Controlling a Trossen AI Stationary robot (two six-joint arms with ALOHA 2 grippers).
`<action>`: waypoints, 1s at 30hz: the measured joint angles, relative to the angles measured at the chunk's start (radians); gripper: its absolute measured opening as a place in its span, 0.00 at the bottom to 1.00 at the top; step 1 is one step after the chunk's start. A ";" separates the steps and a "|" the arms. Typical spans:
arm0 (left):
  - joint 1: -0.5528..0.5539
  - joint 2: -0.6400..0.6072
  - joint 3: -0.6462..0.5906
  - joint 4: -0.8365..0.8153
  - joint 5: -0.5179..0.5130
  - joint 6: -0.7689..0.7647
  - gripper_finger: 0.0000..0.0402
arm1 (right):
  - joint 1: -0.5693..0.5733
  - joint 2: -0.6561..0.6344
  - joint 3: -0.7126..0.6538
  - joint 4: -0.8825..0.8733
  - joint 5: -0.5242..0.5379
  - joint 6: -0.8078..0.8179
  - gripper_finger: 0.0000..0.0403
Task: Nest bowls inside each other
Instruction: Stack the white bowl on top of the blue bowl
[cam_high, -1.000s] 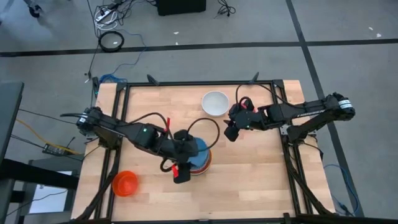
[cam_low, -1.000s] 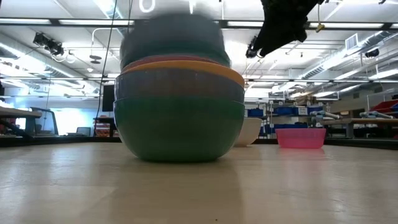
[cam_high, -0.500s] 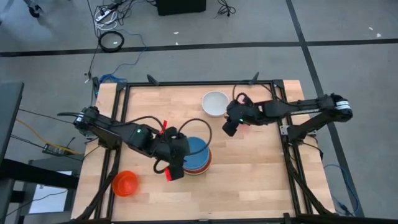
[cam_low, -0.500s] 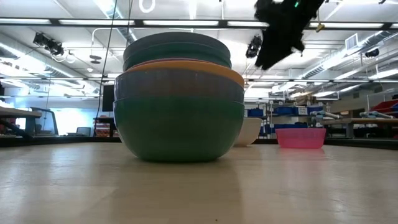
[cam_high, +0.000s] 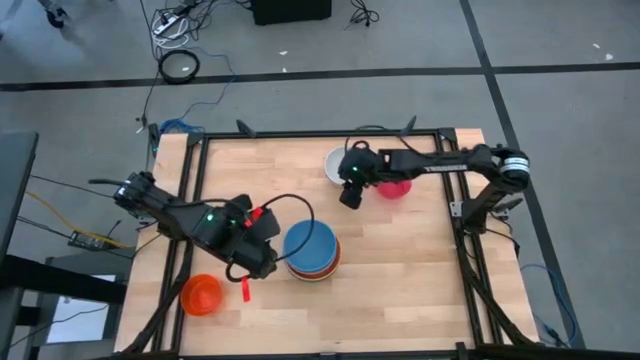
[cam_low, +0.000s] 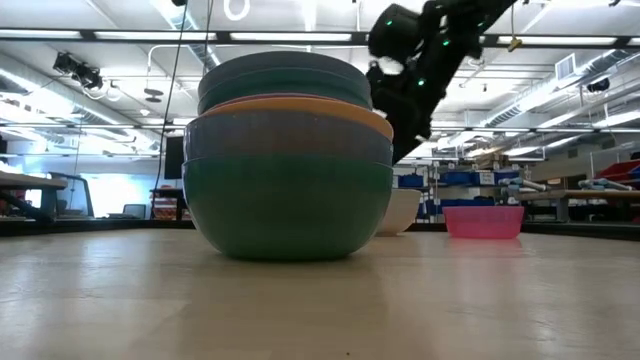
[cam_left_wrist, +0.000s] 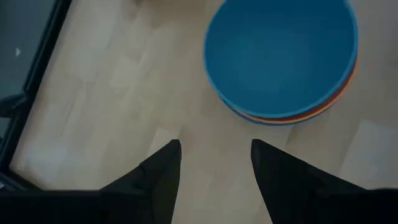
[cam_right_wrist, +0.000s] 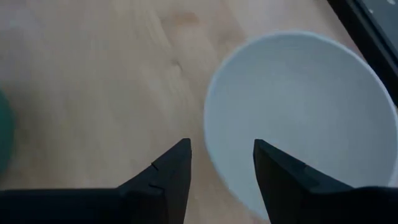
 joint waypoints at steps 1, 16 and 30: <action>-0.005 0.001 0.000 -0.006 -0.006 -0.007 0.51 | -0.005 0.013 0.013 0.001 -0.011 -0.014 0.41; -0.021 0.000 0.000 -0.011 -0.051 -0.024 0.51 | -0.067 0.140 0.163 -0.130 -0.045 -0.041 0.59; -0.021 0.001 0.000 -0.016 -0.054 -0.021 0.51 | -0.073 0.173 0.163 -0.149 -0.073 -0.066 0.57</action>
